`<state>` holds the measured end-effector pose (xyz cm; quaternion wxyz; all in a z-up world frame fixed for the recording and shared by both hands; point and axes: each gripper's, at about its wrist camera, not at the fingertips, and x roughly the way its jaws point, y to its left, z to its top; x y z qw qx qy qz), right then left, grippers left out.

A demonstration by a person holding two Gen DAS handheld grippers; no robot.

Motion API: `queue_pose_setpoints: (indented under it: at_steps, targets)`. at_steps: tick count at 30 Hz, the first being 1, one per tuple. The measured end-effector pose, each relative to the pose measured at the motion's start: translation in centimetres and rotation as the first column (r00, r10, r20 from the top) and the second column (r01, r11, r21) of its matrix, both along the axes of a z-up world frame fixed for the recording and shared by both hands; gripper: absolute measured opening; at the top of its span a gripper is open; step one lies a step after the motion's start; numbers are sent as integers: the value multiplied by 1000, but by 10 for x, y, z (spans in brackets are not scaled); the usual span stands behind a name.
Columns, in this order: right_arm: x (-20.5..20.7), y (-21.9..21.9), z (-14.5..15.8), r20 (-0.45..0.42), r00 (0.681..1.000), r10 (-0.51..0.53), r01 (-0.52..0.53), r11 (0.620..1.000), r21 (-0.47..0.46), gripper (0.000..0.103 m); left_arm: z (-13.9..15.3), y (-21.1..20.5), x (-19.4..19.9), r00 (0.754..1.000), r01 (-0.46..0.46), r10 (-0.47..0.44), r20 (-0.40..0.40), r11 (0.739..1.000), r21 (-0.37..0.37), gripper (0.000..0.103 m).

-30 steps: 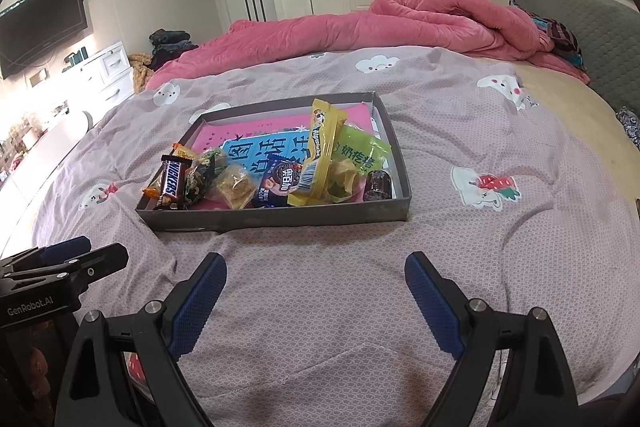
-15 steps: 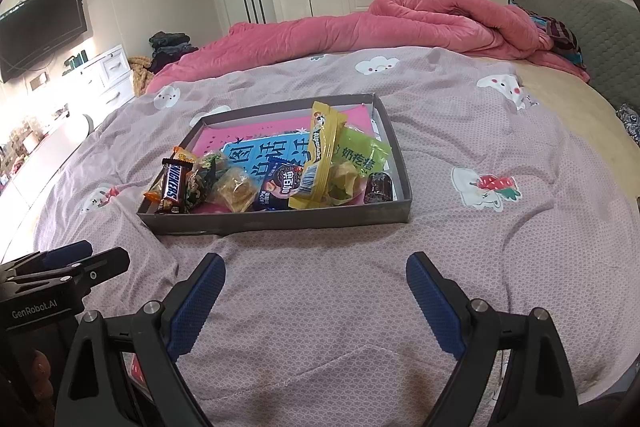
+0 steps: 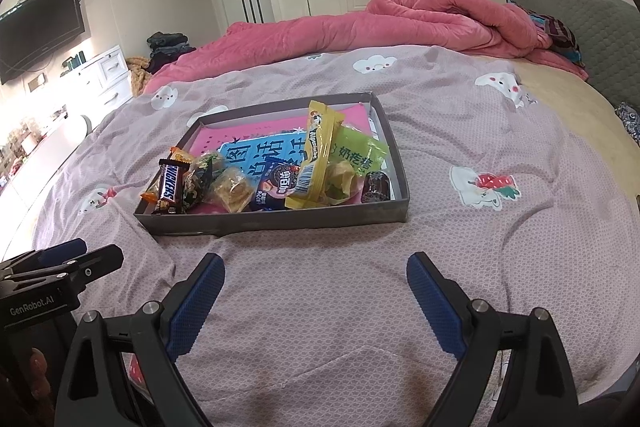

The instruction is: Organize snacks

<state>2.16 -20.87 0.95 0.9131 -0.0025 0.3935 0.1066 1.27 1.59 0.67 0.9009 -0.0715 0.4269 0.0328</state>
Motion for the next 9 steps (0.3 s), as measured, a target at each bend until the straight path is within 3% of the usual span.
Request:
queue_pose_setpoints:
  at_steps: [9]
  targets:
    - [21, -20, -9, -15, 998, -56, 56, 998, 16, 98, 1, 19, 15, 1000, -6, 6, 13, 1000, -20, 80]
